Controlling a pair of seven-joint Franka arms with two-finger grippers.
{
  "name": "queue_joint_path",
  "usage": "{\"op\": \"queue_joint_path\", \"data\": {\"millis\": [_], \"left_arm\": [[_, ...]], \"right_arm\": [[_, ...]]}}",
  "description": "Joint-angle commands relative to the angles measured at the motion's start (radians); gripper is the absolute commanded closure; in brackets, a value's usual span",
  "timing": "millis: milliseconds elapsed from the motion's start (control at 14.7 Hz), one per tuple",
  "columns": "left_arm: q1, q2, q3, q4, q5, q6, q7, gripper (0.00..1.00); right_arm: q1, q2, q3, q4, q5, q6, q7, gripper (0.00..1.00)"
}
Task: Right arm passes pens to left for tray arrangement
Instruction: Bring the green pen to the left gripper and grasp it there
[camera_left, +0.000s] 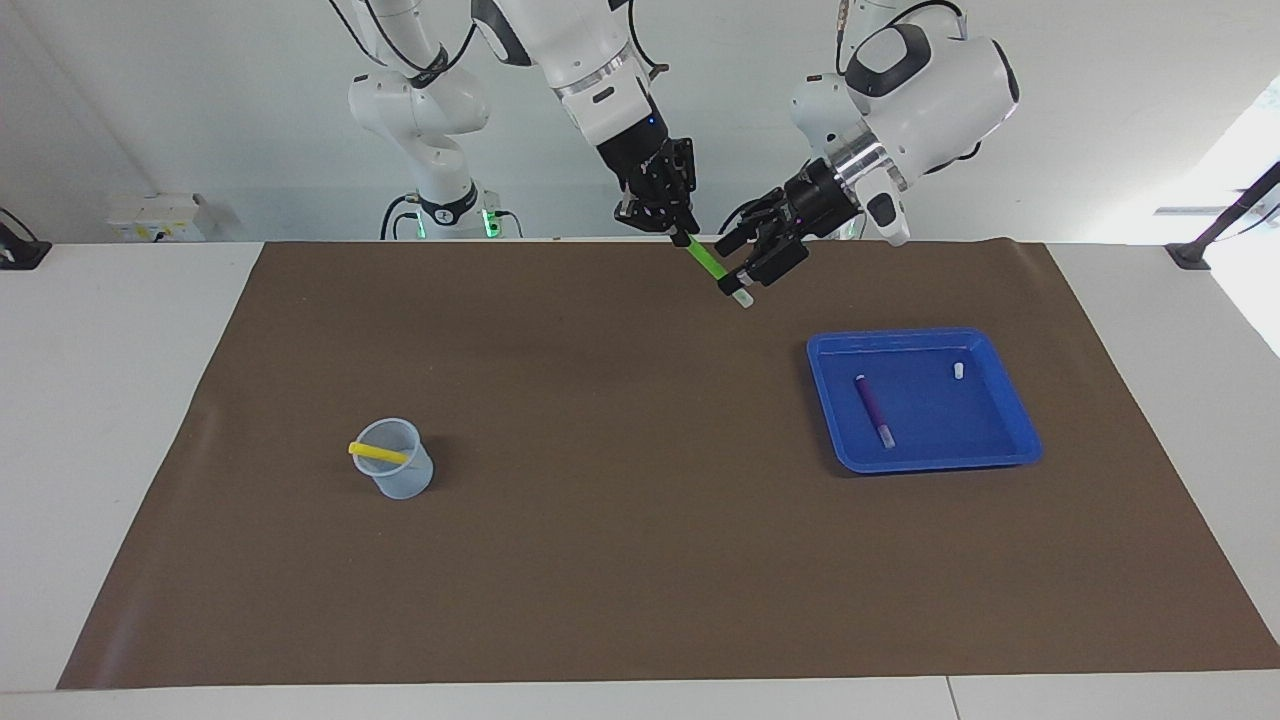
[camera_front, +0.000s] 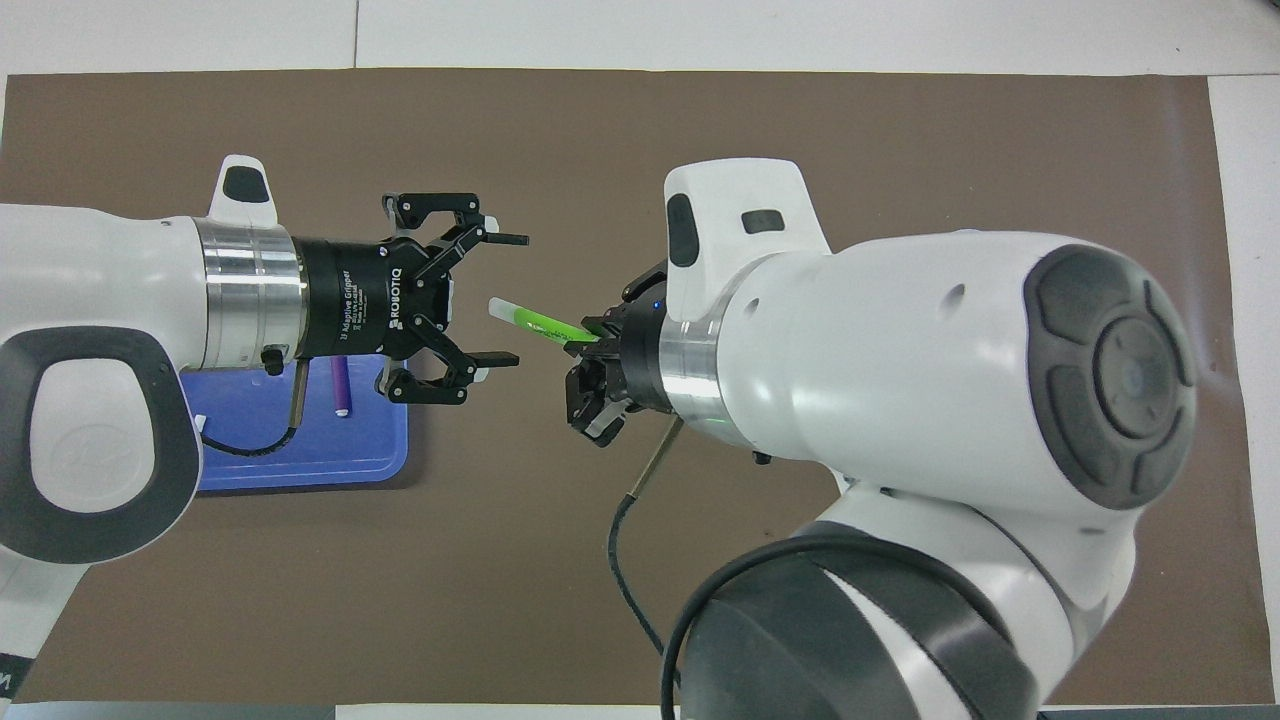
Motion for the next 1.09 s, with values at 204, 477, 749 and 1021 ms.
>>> {"op": "queue_joint_path", "data": {"millis": [204, 477, 749, 1021], "left_arm": [[-0.033, -0.085, -0.040, -0.129, 0.141, 0.160, -0.186, 0.05], [-0.030, -0.084, -0.041, -0.126, 0.141, 0.166, -0.187, 0.10], [-0.030, -0.084, -0.041, -0.125, 0.141, 0.166, -0.187, 0.40], [-0.024, -0.082, -0.041, -0.123, 0.141, 0.165, -0.179, 0.60]], "right_arm": [[-0.013, 0.019, 0.018, 0.027, -0.013, -0.020, -0.018, 1.00], [-0.013, 0.019, 0.018, 0.027, -0.013, -0.019, -0.019, 1.00], [-0.013, 0.019, 0.018, 0.027, -0.013, -0.019, -0.018, 1.00], [-0.013, 0.019, 0.018, 0.027, -0.013, -0.019, -0.018, 1.00]]}}
